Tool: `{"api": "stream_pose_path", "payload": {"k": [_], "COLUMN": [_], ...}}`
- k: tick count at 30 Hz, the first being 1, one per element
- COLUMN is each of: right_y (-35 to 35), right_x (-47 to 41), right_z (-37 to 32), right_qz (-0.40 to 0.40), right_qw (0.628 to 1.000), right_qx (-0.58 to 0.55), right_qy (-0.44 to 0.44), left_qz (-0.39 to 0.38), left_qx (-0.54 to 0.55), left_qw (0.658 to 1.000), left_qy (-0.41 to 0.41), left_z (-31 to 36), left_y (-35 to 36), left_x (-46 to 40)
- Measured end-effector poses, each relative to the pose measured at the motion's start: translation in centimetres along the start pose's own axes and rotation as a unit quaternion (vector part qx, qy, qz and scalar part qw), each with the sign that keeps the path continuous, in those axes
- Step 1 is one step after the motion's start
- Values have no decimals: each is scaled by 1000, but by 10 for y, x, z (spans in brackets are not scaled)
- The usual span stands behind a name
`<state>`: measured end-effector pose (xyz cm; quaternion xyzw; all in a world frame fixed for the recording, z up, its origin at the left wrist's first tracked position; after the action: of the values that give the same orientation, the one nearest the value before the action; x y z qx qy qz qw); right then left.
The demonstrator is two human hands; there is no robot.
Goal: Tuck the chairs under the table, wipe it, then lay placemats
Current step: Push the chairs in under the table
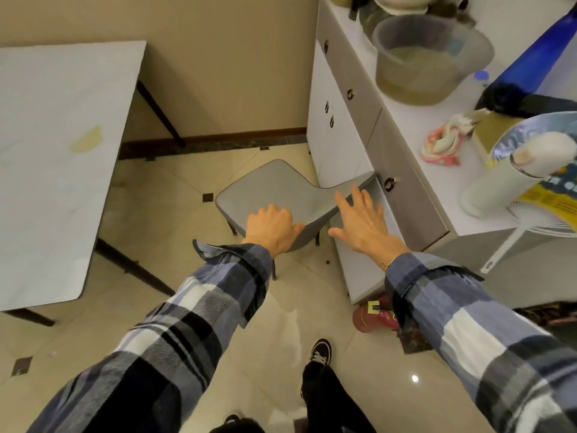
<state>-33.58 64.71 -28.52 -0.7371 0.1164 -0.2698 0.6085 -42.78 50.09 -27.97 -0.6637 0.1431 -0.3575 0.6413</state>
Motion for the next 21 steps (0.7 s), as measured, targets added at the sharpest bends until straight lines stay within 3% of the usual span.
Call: {"api": "stream_pose_path", "payload": {"k": [9,16,21], "right_y": [58,73,77], "right_x": [-83,-134,-161], "right_z": [46,52,50], "right_qz": [-89,-39,-35], "right_qw": [994,984,974], "right_qx": [41,154,203], "right_qy": [-50,-74,-96], "left_qz": [-80,-81,-68], "left_qx": [50,57,-23], "left_qw": [995,995,995], "left_qy": [-30,-6,68], "left_z": [49,58,69], "left_y": [71,101,106], "left_x": [-80,-126,-143]}}
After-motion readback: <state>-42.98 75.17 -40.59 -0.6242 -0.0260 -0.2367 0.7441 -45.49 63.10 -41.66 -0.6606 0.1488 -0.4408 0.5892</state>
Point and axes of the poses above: each hand's wrist, its own x-axis away from the middle knuckle, its own y-axis out of the palm, z = x × y, the point moved 9 cm from there along -x, towards the middle knuckle, and after that the axes turned 2 degrees about -x, right-handed, at the moved point
